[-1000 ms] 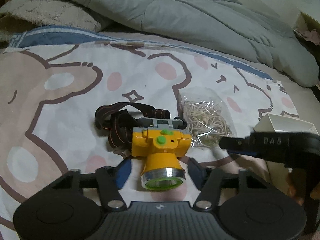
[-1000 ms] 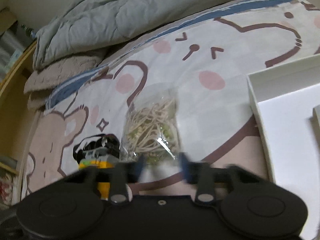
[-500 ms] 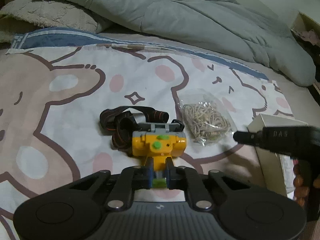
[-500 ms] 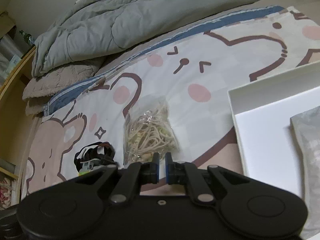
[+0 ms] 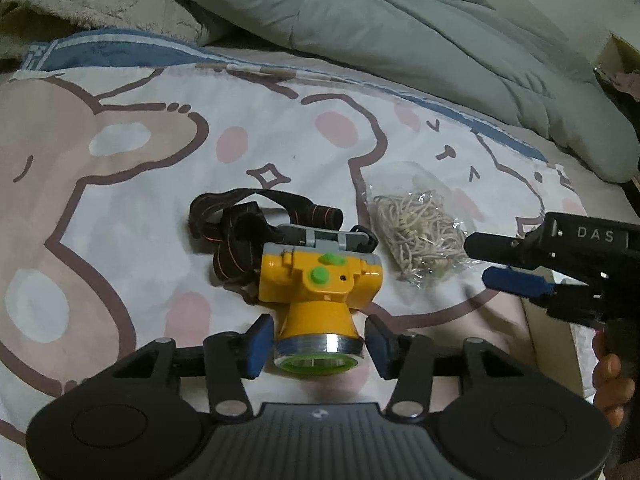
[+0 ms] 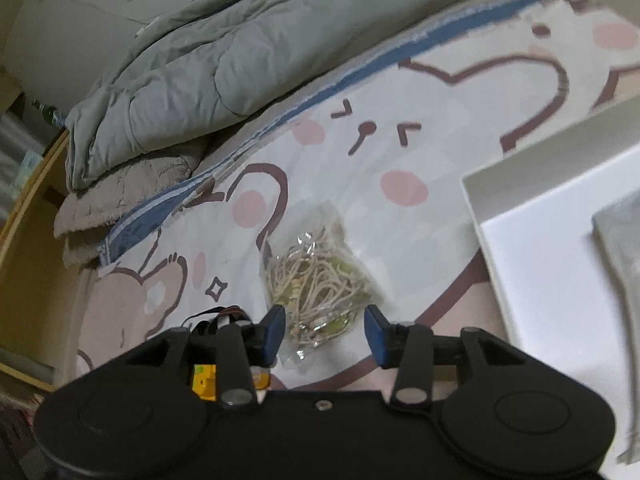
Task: Organize objects
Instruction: 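Move the left tool to the yellow headlamp while the right tool approaches the rubber-band bag, then grasp the yellow headlamp with the left tool while the right tool grasps the rubber-band bag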
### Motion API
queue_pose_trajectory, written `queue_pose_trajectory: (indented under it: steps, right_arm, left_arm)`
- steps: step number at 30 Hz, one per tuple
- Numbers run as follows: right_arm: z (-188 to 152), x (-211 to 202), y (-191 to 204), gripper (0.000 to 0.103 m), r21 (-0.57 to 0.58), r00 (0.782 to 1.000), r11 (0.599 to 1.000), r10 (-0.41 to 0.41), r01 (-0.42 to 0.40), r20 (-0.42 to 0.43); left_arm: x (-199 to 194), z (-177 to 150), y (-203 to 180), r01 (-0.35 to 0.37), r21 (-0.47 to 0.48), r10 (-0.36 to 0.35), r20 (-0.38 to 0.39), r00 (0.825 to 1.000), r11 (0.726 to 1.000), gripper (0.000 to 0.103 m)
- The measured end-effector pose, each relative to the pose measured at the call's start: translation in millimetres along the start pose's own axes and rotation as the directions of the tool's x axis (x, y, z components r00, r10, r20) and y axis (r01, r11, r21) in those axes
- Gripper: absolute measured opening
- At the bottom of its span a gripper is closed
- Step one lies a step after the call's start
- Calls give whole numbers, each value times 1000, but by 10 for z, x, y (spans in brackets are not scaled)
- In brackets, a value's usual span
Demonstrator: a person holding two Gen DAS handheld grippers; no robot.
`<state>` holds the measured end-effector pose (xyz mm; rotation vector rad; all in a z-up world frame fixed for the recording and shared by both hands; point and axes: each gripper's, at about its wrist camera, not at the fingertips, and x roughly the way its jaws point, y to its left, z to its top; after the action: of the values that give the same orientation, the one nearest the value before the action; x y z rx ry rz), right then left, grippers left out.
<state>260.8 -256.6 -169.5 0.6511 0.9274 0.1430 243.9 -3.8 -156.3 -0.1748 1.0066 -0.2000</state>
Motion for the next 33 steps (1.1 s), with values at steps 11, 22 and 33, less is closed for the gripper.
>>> queue_pose_trajectory:
  steps: [11, 22, 33]
  right_arm:
    - [-76, 122, -81, 19, 179, 995, 979, 98, -100, 17]
    - [-98, -156, 56, 0, 65, 998, 995, 69, -70, 12]
    - [-562, -767, 170, 0, -116, 992, 990, 66, -79, -112]
  left_arm:
    - [24, 1, -56, -13, 38, 15, -43, 999, 999, 51]
    - [-197, -135, -32, -15, 68, 21, -99, 995, 998, 51]
    - [-521, -495, 125, 5, 132, 13, -139, 990, 991, 51]
